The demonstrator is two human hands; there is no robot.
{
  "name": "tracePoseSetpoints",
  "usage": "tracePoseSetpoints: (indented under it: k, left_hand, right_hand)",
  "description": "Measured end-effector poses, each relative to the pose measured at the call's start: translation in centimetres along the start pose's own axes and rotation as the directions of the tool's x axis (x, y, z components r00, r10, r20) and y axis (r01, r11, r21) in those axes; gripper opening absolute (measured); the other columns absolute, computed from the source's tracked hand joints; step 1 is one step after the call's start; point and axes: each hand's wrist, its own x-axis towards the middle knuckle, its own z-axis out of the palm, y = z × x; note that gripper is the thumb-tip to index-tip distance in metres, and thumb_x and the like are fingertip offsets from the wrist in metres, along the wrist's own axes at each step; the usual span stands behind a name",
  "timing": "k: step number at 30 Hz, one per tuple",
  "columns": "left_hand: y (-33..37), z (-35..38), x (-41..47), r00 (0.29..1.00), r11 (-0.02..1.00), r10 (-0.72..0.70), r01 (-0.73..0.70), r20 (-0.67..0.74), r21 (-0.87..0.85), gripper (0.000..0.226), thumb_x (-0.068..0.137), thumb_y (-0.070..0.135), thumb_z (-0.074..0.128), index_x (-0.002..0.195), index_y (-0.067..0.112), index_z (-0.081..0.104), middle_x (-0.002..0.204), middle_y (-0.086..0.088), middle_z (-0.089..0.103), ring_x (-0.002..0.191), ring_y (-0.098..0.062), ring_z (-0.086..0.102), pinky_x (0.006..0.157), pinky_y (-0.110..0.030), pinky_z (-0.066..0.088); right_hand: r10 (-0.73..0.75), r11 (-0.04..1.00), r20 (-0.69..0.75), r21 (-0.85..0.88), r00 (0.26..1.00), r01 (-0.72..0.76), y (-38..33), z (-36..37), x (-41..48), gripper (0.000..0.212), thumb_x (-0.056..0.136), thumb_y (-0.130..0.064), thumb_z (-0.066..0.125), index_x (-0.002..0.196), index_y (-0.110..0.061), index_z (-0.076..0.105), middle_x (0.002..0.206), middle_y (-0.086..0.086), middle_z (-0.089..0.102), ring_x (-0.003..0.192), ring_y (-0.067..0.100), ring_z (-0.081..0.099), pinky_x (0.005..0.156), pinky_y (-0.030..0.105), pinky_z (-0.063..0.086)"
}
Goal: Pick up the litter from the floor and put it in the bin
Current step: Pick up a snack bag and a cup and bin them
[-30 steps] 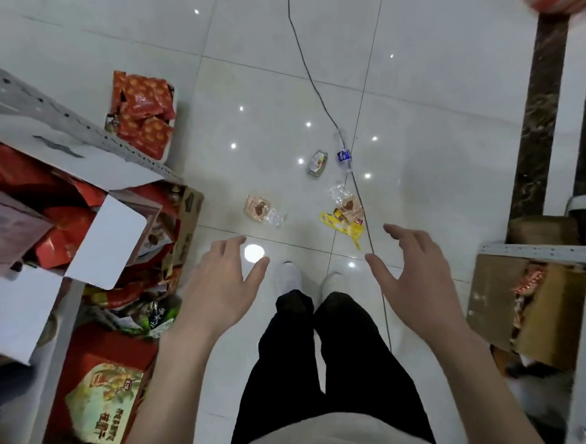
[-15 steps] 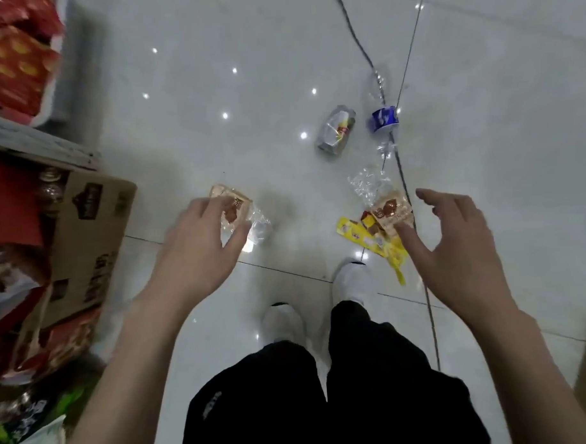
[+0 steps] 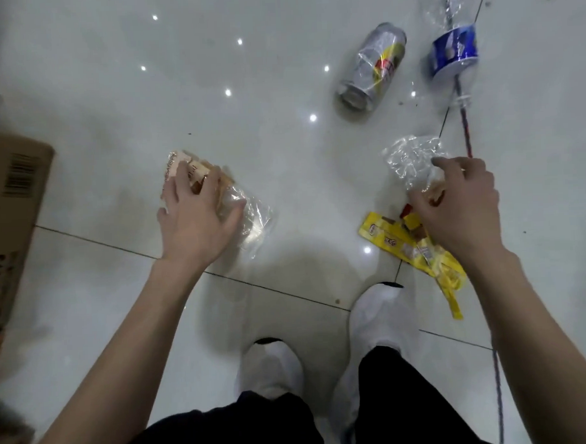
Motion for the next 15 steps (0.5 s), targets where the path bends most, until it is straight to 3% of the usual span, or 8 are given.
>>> tracePoseSetpoints:
  k: [7,15]
  left_hand:
    - [2.0,2.7,2.0,0.999,0.999,0.025,-0.024,-0.032,0.031,0.063,0.079,0.074,0.053,0.129,0.038,0.044,0.159,-0.018,0.015,0.145,-0.039,0.013,0.106,-0.063,0.025]
    - [2.3,3.1,2.5,0.993,0.996,0.077,-0.08,-0.089,-0.031,0.054,0.073,0.05,0.057,0.123,0.03,0.055,0.159,-0.017,0.015,0.146,-0.036,0.014,0.113,-0.056,0.02]
  right_hand:
    - [0.036,0.999,0.021,-0.019,0.999,-0.035,0.7,2.4,2.4,0.085,0.076,-0.057,0.075,0.148,-0.028,0.041,0.158,0.016,0.026,0.142,0.042,0.029,0.112,0.056,0.03]
    - [0.05,0.999,-0.038,0.015,0.998,-0.05,0.1,3.9,2.5,0.069,0.077,-0.05,0.073,0.139,-0.031,0.05,0.145,0.01,0.04,0.129,0.039,0.04,0.107,0.053,0.034]
